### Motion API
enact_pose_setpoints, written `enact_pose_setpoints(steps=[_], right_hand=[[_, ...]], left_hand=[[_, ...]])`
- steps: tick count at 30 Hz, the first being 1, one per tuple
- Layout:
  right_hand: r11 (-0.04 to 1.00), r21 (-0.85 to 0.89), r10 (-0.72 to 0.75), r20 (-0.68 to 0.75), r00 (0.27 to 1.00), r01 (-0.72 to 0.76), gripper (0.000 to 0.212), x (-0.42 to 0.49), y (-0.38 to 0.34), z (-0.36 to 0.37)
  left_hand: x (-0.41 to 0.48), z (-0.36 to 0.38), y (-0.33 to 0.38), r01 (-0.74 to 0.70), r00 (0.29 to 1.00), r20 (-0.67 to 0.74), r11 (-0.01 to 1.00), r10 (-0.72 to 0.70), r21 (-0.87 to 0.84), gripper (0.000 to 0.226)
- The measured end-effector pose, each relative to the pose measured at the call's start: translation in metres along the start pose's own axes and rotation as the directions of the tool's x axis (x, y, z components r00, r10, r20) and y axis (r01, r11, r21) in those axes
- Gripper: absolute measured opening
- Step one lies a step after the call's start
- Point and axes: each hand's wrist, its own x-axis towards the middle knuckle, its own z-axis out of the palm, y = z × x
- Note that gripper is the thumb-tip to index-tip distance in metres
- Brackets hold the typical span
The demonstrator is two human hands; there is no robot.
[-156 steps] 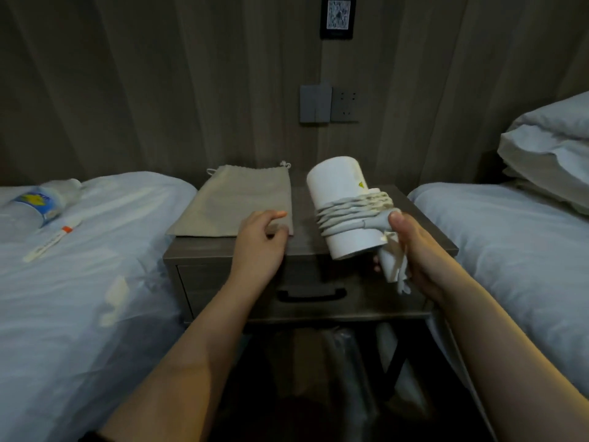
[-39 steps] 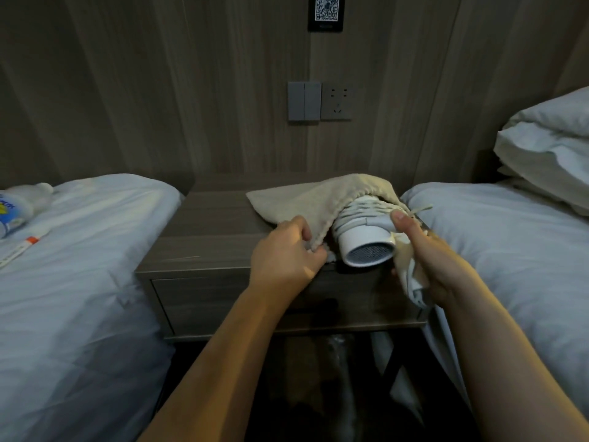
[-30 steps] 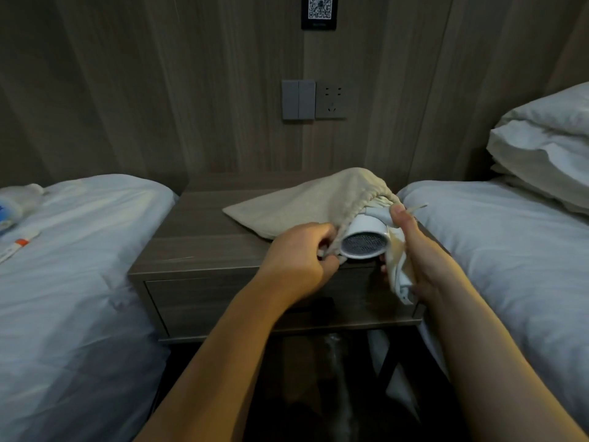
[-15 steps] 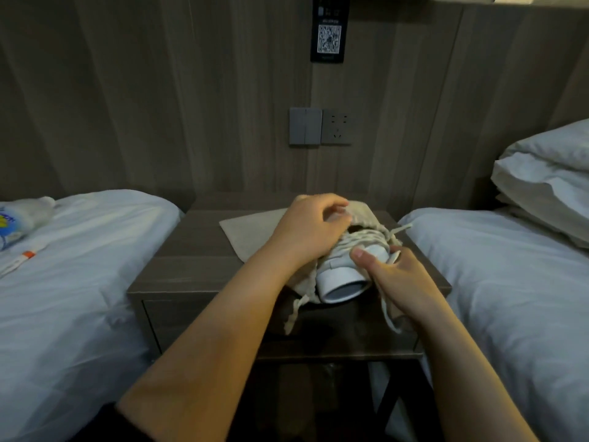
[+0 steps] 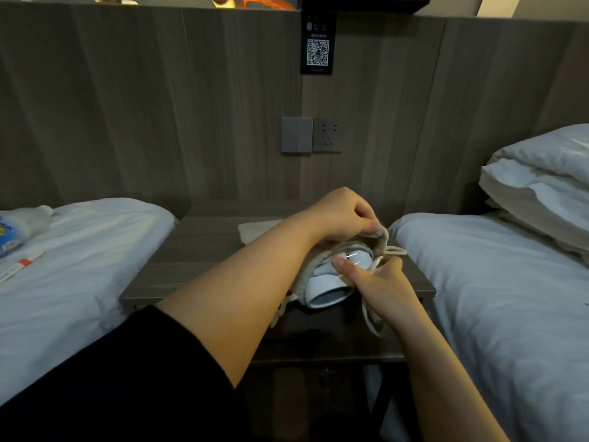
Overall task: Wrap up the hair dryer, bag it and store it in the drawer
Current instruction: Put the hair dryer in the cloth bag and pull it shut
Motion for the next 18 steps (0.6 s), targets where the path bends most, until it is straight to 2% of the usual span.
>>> enact_pose_setpoints(steps=[3, 7, 10, 13, 15, 18], right_hand=[[0.999, 0.037, 0.02, -0.025, 0.999, -0.019, 0.101, 0.001, -0.001, 0.0], [0.992, 0.117, 0.052, -0.064, 0.997, -0.045, 0.099, 0.003, -0.001, 0.001], [0.985, 0.167, 0.049, -0.076, 0.996, -0.036, 0.105, 0.003, -0.002, 0.002], [0.988, 0.156, 0.028, -0.056, 0.998, -0.019, 0.107, 0.002, -0.005, 0.003], [0.989, 0.149, 0.024, -0.041, 0.999, -0.017, 0.105, 0.003, -0.006, 0.002], [0.99, 0.136, 0.042, -0.017, 0.999, -0.04, 0.106, 0.001, -0.005, 0.002]], left_hand=[[-0.01, 0.002, -0.002, -0.01, 1.0, 0.009, 1.0, 0.01, 0.016, 0.01], [-0.043, 0.009, -0.026, 0.017, 0.966, -0.258, 0.988, 0.023, 0.151, 0.015], [-0.074, 0.025, -0.05, 0.06, 0.903, -0.428, 0.997, -0.035, 0.046, 0.033], [-0.094, 0.042, -0.069, 0.17, 0.871, -0.449, 0.979, -0.201, -0.111, 0.045], [-0.102, 0.053, -0.082, 0.194, 0.847, -0.476, 0.971, -0.239, -0.142, 0.04], [-0.106, 0.058, -0.093, 0.173, 0.827, -0.535, 0.984, -0.173, -0.051, 0.012]])
